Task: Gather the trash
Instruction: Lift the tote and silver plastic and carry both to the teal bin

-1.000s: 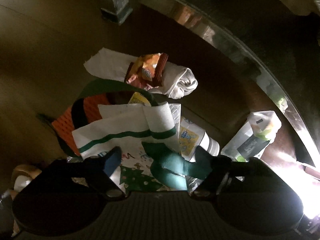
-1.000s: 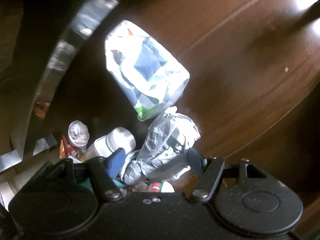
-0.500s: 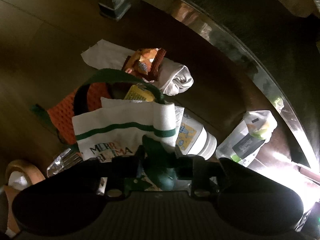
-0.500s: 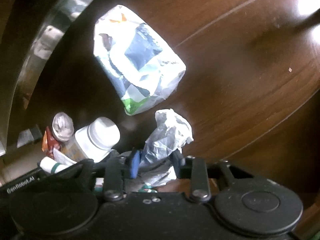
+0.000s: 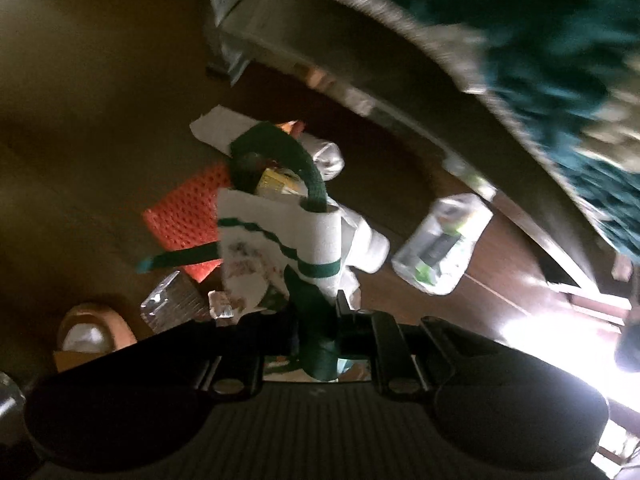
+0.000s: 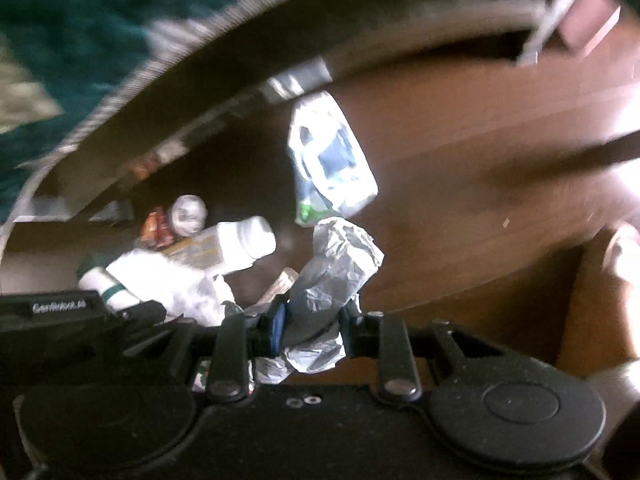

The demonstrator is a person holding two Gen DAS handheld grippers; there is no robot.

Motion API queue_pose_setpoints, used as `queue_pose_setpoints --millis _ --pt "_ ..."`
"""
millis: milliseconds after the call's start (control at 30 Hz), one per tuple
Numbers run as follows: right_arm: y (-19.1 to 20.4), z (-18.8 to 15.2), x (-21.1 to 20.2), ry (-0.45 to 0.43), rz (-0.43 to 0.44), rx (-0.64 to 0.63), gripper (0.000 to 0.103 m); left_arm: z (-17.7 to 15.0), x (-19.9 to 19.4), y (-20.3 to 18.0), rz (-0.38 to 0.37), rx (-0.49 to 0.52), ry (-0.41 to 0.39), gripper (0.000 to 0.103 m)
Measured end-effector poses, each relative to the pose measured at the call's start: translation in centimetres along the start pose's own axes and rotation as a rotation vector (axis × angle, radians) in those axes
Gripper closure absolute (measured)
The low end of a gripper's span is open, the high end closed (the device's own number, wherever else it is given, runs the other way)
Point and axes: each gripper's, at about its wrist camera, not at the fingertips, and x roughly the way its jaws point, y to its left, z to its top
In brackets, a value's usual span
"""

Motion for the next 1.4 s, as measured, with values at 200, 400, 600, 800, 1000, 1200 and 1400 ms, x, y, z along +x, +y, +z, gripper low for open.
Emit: queue_pose_setpoints --millis 200,400,600,800,1000,1200,1400 --pt "0.6 -1.9 -7.4 -0.096 -0.006 -0.112 0.077 -2.5 -6.3 -1.6 -0.035 0.097 -0.054 0.089" --pt "0.8 -4.8 -14.2 -0.215 0.000 -0.219 0.077 -5.0 -11.1 -1.8 -0.060 0.173 -0.100 0.089" --pt "-0.5 -6.4 -18.0 -0.303 0.020 -0.274 0.077 -5.5 -9.5 -2.6 0.030 0.293 -0.115 0.089" --pt "-2.4 -5.0 -16.8 -0.273 0.058 -0.184 0.077 -4.7 -7.5 -1.9 0.012 0.248 -0.027 0.088" --pt "-1.8 -4.2 -16.2 -0.269 0.109 -0.191 0.077 -3.3 -5.2 -2.6 0.030 0.259 -0.037 0.088" --pt "-1.5 -4.1 -15.6 -0.244 0.127 -0.185 0.077 -0.6 0.2 -4.1 0.109 0.290 -0.009 0.088" --pt "-2.0 -2.9 -15.0 -0.223 0.123 -0.139 0.077 0.6 3.8 -4.5 0.132 0.305 0.037 0.088"
